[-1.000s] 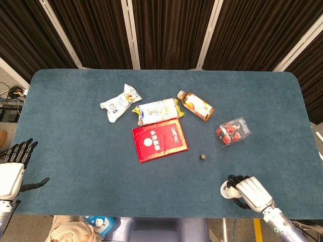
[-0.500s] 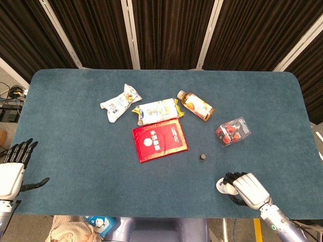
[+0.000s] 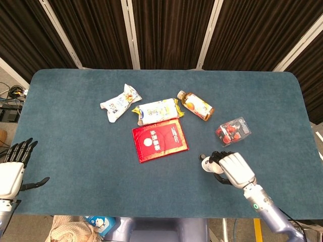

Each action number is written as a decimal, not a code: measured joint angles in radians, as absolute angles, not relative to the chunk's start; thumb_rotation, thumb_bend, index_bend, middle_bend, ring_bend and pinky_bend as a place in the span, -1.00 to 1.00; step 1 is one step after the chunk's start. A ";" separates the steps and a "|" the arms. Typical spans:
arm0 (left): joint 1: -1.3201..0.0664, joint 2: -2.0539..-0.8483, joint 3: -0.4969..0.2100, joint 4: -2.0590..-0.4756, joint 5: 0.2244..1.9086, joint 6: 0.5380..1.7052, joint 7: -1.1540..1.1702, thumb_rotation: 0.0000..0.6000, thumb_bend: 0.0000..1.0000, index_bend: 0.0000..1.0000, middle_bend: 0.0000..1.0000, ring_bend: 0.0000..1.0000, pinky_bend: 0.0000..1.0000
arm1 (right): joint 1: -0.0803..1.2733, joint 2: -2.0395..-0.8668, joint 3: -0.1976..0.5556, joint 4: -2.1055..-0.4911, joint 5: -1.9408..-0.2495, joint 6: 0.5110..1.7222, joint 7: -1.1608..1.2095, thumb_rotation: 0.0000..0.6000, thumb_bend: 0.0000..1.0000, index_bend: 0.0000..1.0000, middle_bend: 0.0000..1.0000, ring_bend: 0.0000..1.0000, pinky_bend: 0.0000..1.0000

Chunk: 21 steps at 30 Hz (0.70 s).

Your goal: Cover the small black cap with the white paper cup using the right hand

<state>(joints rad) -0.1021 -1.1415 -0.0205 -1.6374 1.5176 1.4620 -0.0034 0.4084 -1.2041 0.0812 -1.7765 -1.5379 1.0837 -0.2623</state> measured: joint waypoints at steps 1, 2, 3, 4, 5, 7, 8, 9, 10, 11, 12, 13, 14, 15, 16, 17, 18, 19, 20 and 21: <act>-0.102 -1.141 -0.021 -1.638 1.516 1.461 -0.006 1.00 -1.00 -1.00 -1.00 -1.00 -0.96 | 0.418 -1.217 0.090 -1.775 -1.518 1.074 -0.280 1.00 -0.21 0.08 -0.28 -0.13 0.08; -0.102 -1.140 -0.021 -1.638 1.515 1.461 -0.008 1.00 -1.00 -1.00 -1.00 -1.00 -0.96 | 0.425 -1.227 0.096 -1.774 -1.503 1.067 -0.293 1.00 -0.21 0.08 -0.28 -0.13 0.08; -0.103 -1.140 -0.022 -1.639 1.514 1.460 -0.009 1.00 -1.00 -1.00 -1.00 -1.00 -0.96 | 0.431 -1.237 0.102 -1.771 -1.488 1.060 -0.305 1.00 -0.21 0.08 -0.28 -0.13 0.08; -0.103 -1.138 -0.022 -1.639 1.512 1.459 -0.011 1.00 -1.00 -1.00 -1.00 -1.00 -0.96 | 0.439 -1.250 0.108 -1.767 -1.469 1.052 -0.322 1.00 -0.21 0.08 -0.28 -0.13 0.08; -0.103 -1.137 -0.023 -1.640 1.511 1.458 -0.013 1.00 -1.00 -1.00 -1.00 -1.00 -0.96 | 0.445 -1.259 0.112 -1.762 -1.454 1.046 -0.335 1.00 -0.21 0.08 -0.28 -0.13 0.08; -0.103 -1.135 -0.024 -1.642 1.508 1.457 -0.017 1.00 -1.00 -1.00 -1.00 -1.00 -0.96 | 0.457 -1.281 0.118 -1.750 -1.423 1.033 -0.365 1.00 -0.21 0.08 -0.28 -0.13 0.08; -0.103 -1.135 -0.024 -1.643 1.508 1.457 -0.018 1.00 -1.00 -1.00 -1.00 -1.00 -0.96 | 0.461 -1.291 0.120 -1.743 -1.411 1.028 -0.377 1.00 -0.21 0.08 -0.28 -0.13 0.08; -0.103 -1.134 -0.024 -1.643 1.507 1.457 -0.019 1.00 -1.00 -1.00 -1.00 -1.00 -0.96 | 0.465 -1.300 0.121 -1.735 -1.401 1.025 -0.386 1.00 -0.21 0.08 -0.28 -0.13 0.08; -0.103 -1.134 -0.024 -1.643 1.507 1.457 -0.020 1.00 -1.00 -1.00 -1.00 -1.00 -0.96 | 0.470 -1.311 0.122 -1.725 -1.391 1.022 -0.395 1.00 -0.21 0.08 -0.28 -0.13 0.08; -0.103 -1.134 -0.024 -1.643 1.507 1.457 -0.020 1.00 -1.00 -1.00 -1.00 -1.00 -0.96 | 0.472 -1.319 0.123 -1.718 -1.385 1.021 -0.399 1.00 -0.21 0.08 -0.28 -0.13 0.08; -0.103 -1.134 -0.023 -1.643 1.508 1.457 -0.020 1.00 -1.00 -1.00 -1.00 -1.00 -0.96 | 0.473 -1.327 0.124 -1.710 -1.379 1.021 -0.403 1.00 -0.21 0.08 -0.28 -0.13 0.08; -0.103 -1.135 -0.023 -1.642 1.511 1.458 -0.020 1.00 -1.00 -1.00 -1.00 -1.00 -0.96 | 0.475 -1.339 0.125 -1.702 -1.371 1.022 -0.406 1.00 -0.21 0.08 -0.28 -0.13 0.08; -0.103 -1.135 -0.022 -1.642 1.513 1.458 -0.019 1.00 -1.00 -1.00 -1.00 -1.00 -0.96 | 0.476 -1.348 0.125 -1.696 -1.366 1.024 -0.409 1.00 -0.21 0.08 -0.28 -0.13 0.08; -0.103 -1.136 -0.021 -1.642 1.514 1.458 -0.019 1.00 -1.00 -1.00 -1.00 -1.00 -0.96 | 0.477 -1.357 0.125 -1.690 -1.361 1.027 -0.412 1.00 -0.21 0.06 -0.28 -0.13 0.07; -0.103 -1.137 -0.021 -1.641 1.515 1.458 -0.017 1.00 -1.00 -1.00 -1.00 -1.00 -0.96 | 0.478 -1.367 0.124 -1.683 -1.358 1.030 -0.418 1.00 -0.21 -0.03 -0.28 -0.16 0.02; -0.103 -1.137 -0.021 -1.641 1.514 1.458 -0.017 1.00 -1.00 -1.00 -1.00 -1.00 -0.96 | 0.480 -1.374 0.122 -1.678 -1.355 1.031 -0.422 1.00 -0.21 -0.20 -0.31 -0.22 -0.07; -0.103 -1.137 -0.021 -1.641 1.514 1.458 -0.017 1.00 -1.00 -1.00 -1.00 -1.00 -0.96 | 0.481 -1.378 0.120 -1.675 -1.353 1.033 -0.427 1.00 -0.21 -0.37 -0.35 -0.28 -0.14; -0.103 -1.137 -0.021 -1.642 1.513 1.457 -0.018 1.00 -1.00 -1.00 -1.00 -1.00 -0.96 | 0.482 -1.381 0.118 -1.672 -1.349 1.033 -0.436 1.00 -0.21 -0.64 -0.45 -0.40 -0.25; -0.103 -1.136 -0.021 -1.643 1.513 1.457 -0.018 1.00 -1.00 -1.00 -1.00 -1.00 -0.96 | 0.483 -1.382 0.115 -1.671 -1.345 1.031 -0.444 1.00 -0.21 -0.85 -0.57 -0.50 -0.33; -0.103 -1.136 -0.021 -1.643 1.513 1.458 -0.017 1.00 -1.00 -1.00 -1.00 -1.00 -0.96 | 0.484 -1.382 0.113 -1.670 -1.339 1.028 -0.455 1.00 -0.21 -0.96 -0.68 -0.58 -0.38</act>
